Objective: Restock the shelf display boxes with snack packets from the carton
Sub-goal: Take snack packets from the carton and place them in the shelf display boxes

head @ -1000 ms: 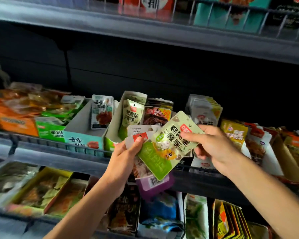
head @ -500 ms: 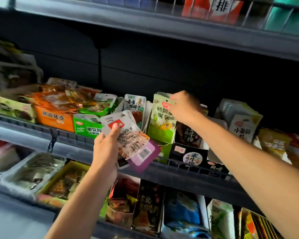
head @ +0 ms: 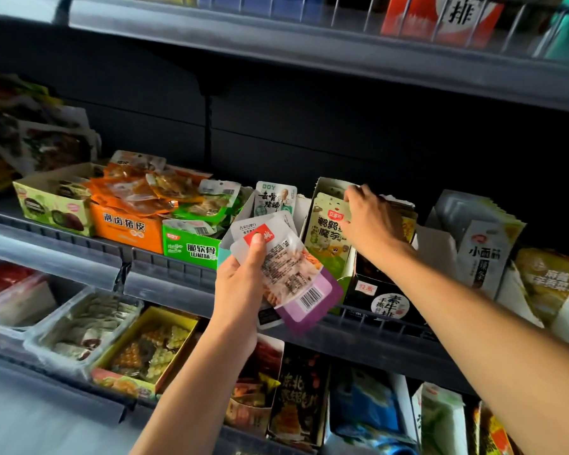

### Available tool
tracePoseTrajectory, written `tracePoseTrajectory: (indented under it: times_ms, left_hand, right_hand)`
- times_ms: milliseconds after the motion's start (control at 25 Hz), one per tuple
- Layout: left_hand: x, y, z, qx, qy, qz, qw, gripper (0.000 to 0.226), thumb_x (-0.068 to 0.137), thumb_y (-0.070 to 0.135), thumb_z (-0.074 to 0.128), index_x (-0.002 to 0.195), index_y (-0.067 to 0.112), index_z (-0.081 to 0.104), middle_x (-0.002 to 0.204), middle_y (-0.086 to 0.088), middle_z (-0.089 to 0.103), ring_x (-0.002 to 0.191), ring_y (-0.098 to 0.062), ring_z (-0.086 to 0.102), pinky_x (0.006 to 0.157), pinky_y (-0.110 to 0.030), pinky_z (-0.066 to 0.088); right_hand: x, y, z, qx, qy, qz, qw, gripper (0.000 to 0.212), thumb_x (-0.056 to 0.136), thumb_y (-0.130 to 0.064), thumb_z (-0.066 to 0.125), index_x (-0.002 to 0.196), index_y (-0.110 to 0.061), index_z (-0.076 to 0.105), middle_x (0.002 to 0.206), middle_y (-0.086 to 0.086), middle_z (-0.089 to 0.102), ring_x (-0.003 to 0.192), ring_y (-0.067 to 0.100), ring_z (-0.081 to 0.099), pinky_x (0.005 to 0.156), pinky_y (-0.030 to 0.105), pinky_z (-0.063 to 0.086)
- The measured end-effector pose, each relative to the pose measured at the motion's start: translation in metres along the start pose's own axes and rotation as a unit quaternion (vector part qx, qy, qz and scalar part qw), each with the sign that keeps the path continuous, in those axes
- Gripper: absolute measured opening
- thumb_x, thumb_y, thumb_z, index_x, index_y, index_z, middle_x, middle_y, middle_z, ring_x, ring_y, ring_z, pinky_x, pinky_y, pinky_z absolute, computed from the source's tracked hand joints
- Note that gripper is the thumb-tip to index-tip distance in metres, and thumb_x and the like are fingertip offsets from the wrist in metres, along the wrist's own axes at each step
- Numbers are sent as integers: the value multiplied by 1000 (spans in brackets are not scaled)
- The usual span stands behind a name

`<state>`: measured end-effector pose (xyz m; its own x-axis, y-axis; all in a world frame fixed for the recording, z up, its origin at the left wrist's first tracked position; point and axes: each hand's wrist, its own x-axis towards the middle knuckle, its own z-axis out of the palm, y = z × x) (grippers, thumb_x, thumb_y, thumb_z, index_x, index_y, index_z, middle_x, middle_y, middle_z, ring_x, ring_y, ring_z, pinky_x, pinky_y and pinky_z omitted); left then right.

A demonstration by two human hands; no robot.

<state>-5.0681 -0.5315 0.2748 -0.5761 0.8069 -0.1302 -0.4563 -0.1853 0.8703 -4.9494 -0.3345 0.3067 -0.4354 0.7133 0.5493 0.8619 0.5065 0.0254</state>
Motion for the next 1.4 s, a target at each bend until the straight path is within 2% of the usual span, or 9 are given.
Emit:
tracePoseTrajectory:
  times_ms: [200,360,480,600,720,840,1120,1320,1400]
  left_hand:
    - [4,-8,4,-1,-2,22,1000,21,96,40,58,89,20,64,81,-2,77,83,-25,74,86,-49,58]
    - [2,-13,6,-1,-49,42,998,32,92,45,58,103,16,67,98,-8,76,92,-27,73,81,-45,60]
    - [-4,-15,5,-34,-139,6,990,54,87,55,51,120,15,65,115,-12,72,106,-27,69,91,-46,54]
    - [-6,-15,1,-29,-182,32,982,43,92,38,52,127,14,60,114,-11,71,102,-27,68,86,-45,54]
    - [-6,-11,0,-60,-144,27,987,24,94,12,55,117,12,61,106,-11,74,93,-26,73,79,-45,59]
    - [-8,-15,2,-62,-128,23,990,22,92,10,57,113,13,62,103,-11,76,87,-25,74,73,-43,62]
    - [-14,-32,22,6,-173,43,984,28,80,15,67,108,16,68,99,-10,76,83,-23,73,73,-41,61]
    - [-34,-44,44,69,-223,38,972,28,80,14,67,107,19,71,105,-11,75,93,-29,72,81,-43,58]
    - [-43,-52,55,76,-239,31,968,28,85,11,64,112,18,69,107,-12,75,96,-31,72,82,-43,58]
  right_hand:
    - [-42,-31,-48,222,156,-72,960,11,96,-24,58,94,-13,61,85,-4,63,63,10,55,48,17,33]
    - [-96,-55,-60,206,-48,-206,955,53,88,-60,54,121,-18,60,118,-6,60,100,13,55,85,30,47]
    - [-106,-54,-60,256,-151,-129,946,73,83,-57,67,144,-23,44,147,-9,44,129,13,45,109,34,40]
    - [-109,-49,-67,431,-146,-36,890,34,86,-29,63,119,-25,63,109,-2,70,96,14,66,85,38,57]
    - [-108,-42,-72,563,-118,118,810,18,91,-15,57,97,0,65,94,16,71,80,25,64,72,40,48]
    - [-109,-33,-78,620,-97,208,750,12,89,-11,61,84,-15,72,80,-15,75,77,-7,64,77,28,41]
    - [-124,4,-78,682,-84,285,668,17,88,-8,68,100,-20,71,97,5,77,101,29,71,92,50,55]
    - [-151,55,-89,708,-103,307,627,51,83,-7,72,131,-10,56,113,8,73,115,27,65,108,59,39]
    - [-164,79,-93,711,-103,295,629,34,86,-5,68,119,-13,64,109,4,75,114,27,65,106,57,41]
